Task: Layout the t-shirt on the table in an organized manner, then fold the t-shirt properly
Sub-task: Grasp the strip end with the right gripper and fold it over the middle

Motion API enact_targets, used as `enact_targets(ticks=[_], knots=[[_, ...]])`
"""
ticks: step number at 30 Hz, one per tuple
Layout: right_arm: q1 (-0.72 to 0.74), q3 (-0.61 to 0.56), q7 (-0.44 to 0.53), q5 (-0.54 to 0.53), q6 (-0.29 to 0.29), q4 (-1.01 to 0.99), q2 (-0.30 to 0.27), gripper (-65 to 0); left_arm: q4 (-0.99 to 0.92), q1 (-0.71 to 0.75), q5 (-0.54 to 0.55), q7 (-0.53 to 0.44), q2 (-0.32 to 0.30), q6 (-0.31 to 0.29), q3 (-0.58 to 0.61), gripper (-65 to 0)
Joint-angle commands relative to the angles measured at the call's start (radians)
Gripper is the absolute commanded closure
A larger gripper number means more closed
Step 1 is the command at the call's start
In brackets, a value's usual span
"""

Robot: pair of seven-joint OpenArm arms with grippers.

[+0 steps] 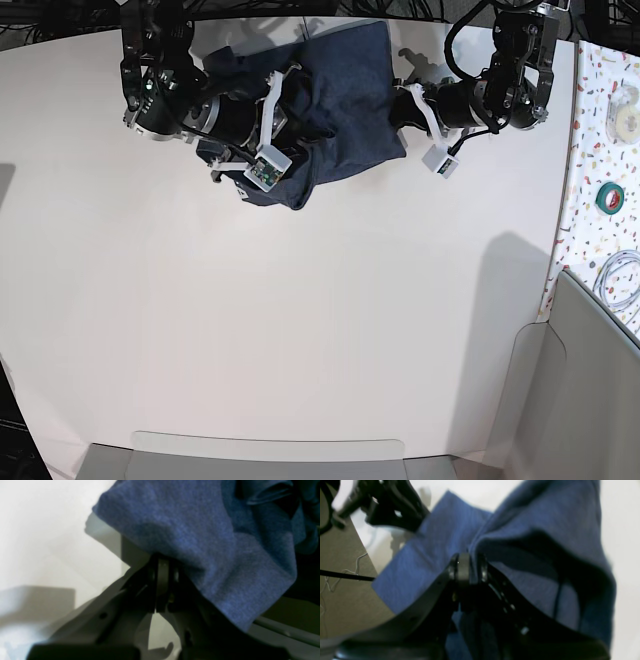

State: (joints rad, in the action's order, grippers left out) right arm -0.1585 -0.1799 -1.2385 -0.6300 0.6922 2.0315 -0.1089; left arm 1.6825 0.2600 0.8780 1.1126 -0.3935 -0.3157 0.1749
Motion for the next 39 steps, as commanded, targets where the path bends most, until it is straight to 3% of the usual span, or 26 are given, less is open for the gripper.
enact_targets(ticks=[1,10,20,26,33,39], knots=[[0.021,-0.011,0.024,-0.027,0.006,0.018,0.005,0.0,-0.012,0.009,-0.105,0.042,-0.002,0.031,0.001,-0.1],[0.113,-0.132,0.022,0.014,0.006,0.007,0.024,0.0,-0.014,-0.015,-0.11,0.05,0.028,0.031,0.002,-0.1],[0.118,-0.3,0.021,0.396,0.006,-0.044,0.061,0.0,-0.014,-0.012,-0.11,0.047,0.029,0.031,0.002,-0.1],[0.121,-0.382,0.021,0.56,0.006,-0.081,0.1,0.0,-0.014,-0.011,-0.11,0.045,0.031,0.031,0.002,-0.1],[0.153,-0.525,0.022,0.688,0.006,-0.105,0.108,0.0,-0.014,-0.014,-0.11,0.045,0.044,0.031,0.002,-0.1],[0.167,-0.59,0.022,0.712,0.006,-0.113,0.12,0.0,-0.014,-0.014,-0.11,0.045,0.044,0.031,0.002,-0.1]])
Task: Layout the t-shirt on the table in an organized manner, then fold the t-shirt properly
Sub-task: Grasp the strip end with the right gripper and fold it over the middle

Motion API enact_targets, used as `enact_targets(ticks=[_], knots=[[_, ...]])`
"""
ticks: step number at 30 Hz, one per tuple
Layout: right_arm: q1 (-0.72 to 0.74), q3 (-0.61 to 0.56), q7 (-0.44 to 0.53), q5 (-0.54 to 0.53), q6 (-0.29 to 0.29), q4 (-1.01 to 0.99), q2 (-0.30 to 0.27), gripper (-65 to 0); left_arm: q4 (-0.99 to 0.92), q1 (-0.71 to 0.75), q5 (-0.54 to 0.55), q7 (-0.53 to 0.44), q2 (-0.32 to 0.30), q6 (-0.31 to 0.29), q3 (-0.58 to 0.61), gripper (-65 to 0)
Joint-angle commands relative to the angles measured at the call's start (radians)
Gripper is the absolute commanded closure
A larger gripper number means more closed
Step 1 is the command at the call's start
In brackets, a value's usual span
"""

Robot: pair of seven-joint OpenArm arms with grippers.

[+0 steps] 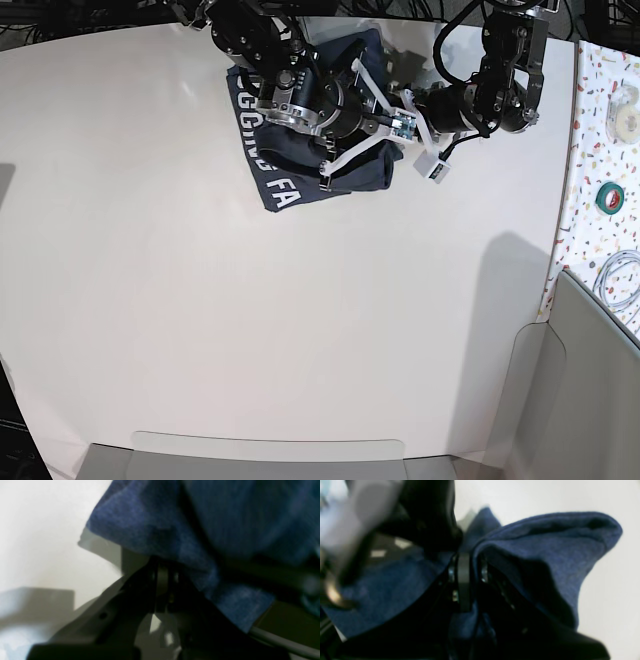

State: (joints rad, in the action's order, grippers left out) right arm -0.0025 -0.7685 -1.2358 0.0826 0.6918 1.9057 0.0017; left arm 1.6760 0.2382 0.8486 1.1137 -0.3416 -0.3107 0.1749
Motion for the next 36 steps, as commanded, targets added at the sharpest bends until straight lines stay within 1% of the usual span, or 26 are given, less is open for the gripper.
enact_targets(ticks=[1,10,11,12,17,20,22,26,29,31,34,36], knots=[[0.012,-0.004,0.02,-0.001,0.006,0.013,0.01,0.0,-0.007,0.008,-0.081,0.044,-0.007,0.026,0.002,-0.1],[0.025,-0.009,0.02,-0.002,0.006,0.016,0.008,0.0,-0.007,0.006,-0.081,0.044,-0.007,0.026,0.002,-0.1],[0.031,-0.024,0.02,-0.004,0.006,0.016,0.005,-0.5,-0.007,0.006,-0.081,0.044,-0.007,0.026,0.002,-0.1],[0.039,-0.039,0.02,-0.004,0.006,0.016,0.004,-3.2,-0.007,0.006,-0.081,0.044,-0.007,0.026,0.002,-0.1],[0.071,-0.119,0.02,-0.004,0.006,0.019,0.002,-21.3,-0.007,0.005,-0.081,0.042,-0.007,0.026,0.002,-0.1],[0.091,-0.133,0.02,-0.005,0.006,0.022,0.007,-28.9,-0.007,0.005,-0.081,0.042,-0.007,0.026,0.002,-0.1],[0.098,-0.13,0.02,-0.005,0.006,0.038,0.01,-31.2,-0.007,0.005,-0.081,0.042,-0.009,0.026,0.001,-0.1],[0.115,-0.111,0.02,-0.005,0.006,0.102,0.01,-31.4,-0.007,0.005,-0.081,0.042,-0.011,0.026,0.001,-0.1],[0.118,-0.049,0.023,-0.008,0.006,0.142,0.014,-31.4,-0.007,0.005,-0.081,0.042,-0.011,0.026,0.001,-0.1],[0.118,0.007,0.047,-0.036,0.006,0.142,0.03,-31.4,-0.007,0.005,-0.081,0.042,-0.011,0.026,-0.004,-0.1],[0.111,0.142,0.113,-0.125,0.006,0.142,0.033,-30.5,-0.003,0.003,-0.081,0.041,-0.014,0.026,-0.008,-0.1],[0.098,0.271,0.132,-0.212,0.006,0.142,0.031,-28.5,0.005,0.003,-0.081,0.041,-0.014,0.026,-0.022,-0.1]])
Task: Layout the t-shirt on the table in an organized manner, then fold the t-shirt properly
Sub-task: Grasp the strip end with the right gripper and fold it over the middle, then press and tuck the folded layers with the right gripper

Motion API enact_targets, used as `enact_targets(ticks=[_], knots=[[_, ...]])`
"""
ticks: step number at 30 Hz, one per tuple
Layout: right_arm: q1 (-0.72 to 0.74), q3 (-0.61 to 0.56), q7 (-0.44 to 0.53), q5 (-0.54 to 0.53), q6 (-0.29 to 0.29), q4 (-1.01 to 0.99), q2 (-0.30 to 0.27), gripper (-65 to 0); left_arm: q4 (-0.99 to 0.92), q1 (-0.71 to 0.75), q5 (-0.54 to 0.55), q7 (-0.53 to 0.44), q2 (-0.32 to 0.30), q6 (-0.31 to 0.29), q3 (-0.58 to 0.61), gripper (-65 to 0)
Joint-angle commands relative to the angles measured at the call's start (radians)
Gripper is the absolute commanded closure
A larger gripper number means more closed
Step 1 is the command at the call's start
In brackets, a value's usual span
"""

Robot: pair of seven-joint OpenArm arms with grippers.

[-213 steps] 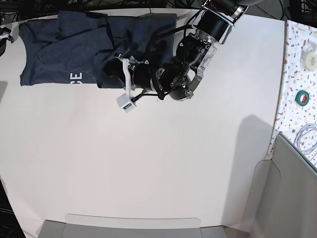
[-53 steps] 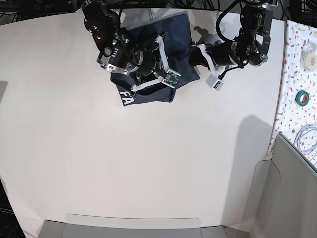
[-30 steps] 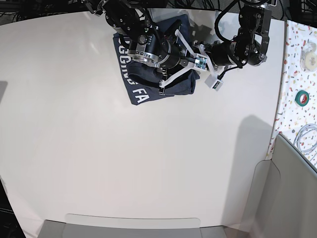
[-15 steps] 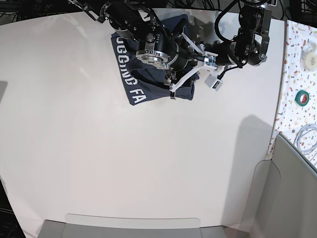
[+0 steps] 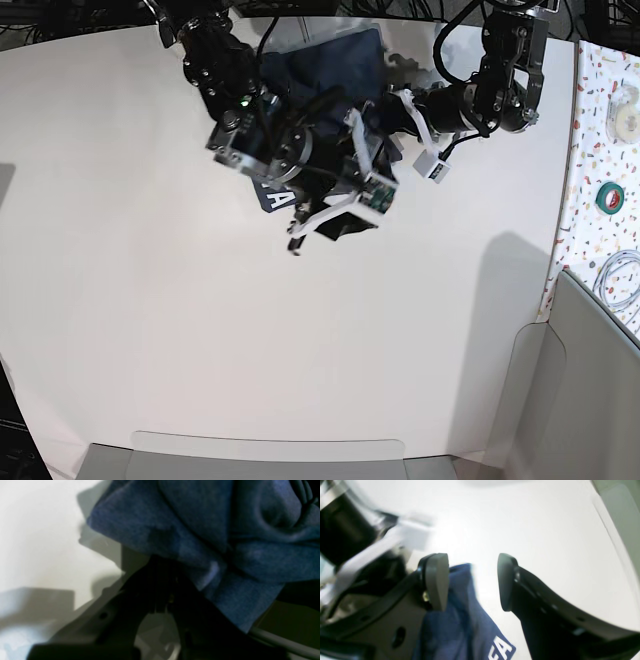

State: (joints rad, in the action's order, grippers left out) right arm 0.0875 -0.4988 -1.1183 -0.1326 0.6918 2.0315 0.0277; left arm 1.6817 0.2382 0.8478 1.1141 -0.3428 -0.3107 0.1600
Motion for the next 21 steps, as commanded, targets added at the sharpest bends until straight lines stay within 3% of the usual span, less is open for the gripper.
enact_targets(ticks=[1,5,8,10,15,21], knots=[[-0.002,0.076,0.014,-0.039,0.006,0.016,0.005,-27.1,0.008,0.003,-0.08,0.041,-0.012,0.026,-0.026,-0.1],[-0.064,0.406,0.008,-0.193,0.006,0.013,0.007,-15.3,0.024,0.003,-0.078,0.044,-0.009,0.026,-0.058,-0.1],[-0.122,0.575,-0.004,-0.229,0.006,0.013,0.002,0.0,0.019,0.003,-0.08,0.042,-0.009,0.026,-0.052,-0.1],[-0.148,0.632,-0.046,-0.229,0.006,0.011,-0.016,0.0,0.018,0.003,-0.08,0.042,-0.008,0.026,-0.05,-0.1],[-0.21,0.608,-0.059,-0.226,0.006,0.007,-0.022,0.0,0.016,-0.023,-0.08,0.044,-0.006,0.026,-0.049,-0.1],[-0.219,0.411,-0.061,-0.224,0.006,-0.007,-0.025,0.0,0.014,-0.029,-0.08,0.047,-0.006,0.026,-0.05,-0.1]])
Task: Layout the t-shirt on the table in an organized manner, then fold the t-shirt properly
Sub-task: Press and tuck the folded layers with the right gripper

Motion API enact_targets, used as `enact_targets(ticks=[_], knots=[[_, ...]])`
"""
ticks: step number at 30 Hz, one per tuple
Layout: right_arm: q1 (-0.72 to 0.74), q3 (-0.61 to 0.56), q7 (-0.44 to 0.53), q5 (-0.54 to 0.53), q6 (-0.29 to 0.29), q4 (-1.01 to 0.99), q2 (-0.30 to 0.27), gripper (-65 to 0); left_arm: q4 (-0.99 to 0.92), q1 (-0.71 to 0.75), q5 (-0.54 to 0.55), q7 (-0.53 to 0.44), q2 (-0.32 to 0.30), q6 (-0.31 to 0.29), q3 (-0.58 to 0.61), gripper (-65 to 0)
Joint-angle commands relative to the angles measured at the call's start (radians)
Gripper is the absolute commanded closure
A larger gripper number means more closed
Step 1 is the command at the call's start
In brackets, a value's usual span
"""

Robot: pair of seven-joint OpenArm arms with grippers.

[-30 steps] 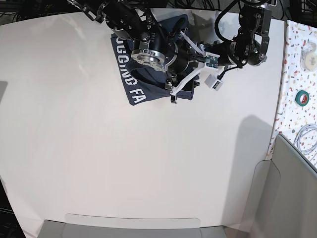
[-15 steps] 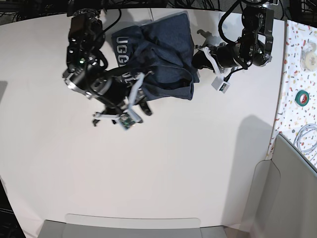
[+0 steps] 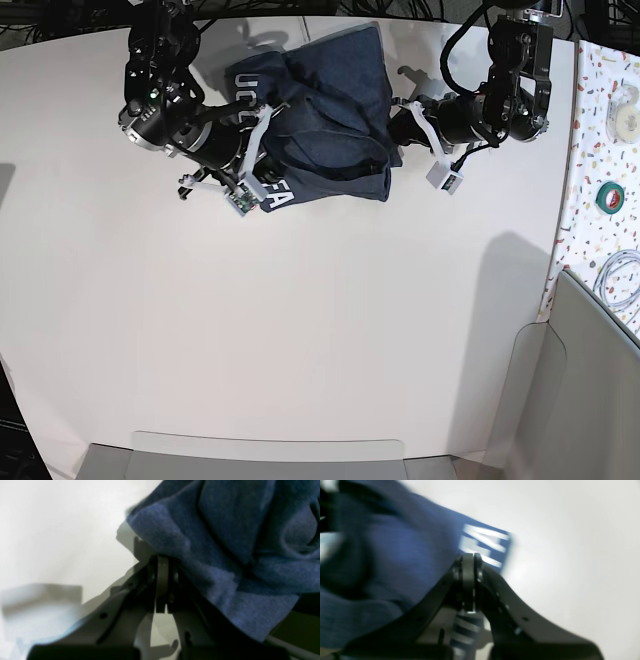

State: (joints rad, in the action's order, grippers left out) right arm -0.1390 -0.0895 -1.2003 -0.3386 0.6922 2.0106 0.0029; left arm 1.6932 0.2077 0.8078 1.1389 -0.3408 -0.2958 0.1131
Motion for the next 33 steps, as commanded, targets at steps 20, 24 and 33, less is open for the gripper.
enact_targets(ticks=[20,24,33], knots=[[0.144,-0.23,0.023,-0.119,0.006,0.026,-0.076,0.0,-0.017,-0.001,-0.04,0.017,-0.008,0.011,-0.005,-0.1],[0.074,0.017,0.026,-0.112,0.006,0.034,-0.045,0.0,-0.026,-0.023,-0.04,0.017,-0.007,0.011,-0.002,-0.1],[-0.037,0.044,0.021,-0.11,0.006,0.029,-0.053,0.0,-0.026,-0.027,-0.04,0.017,-0.007,0.011,-0.002,-0.1]])
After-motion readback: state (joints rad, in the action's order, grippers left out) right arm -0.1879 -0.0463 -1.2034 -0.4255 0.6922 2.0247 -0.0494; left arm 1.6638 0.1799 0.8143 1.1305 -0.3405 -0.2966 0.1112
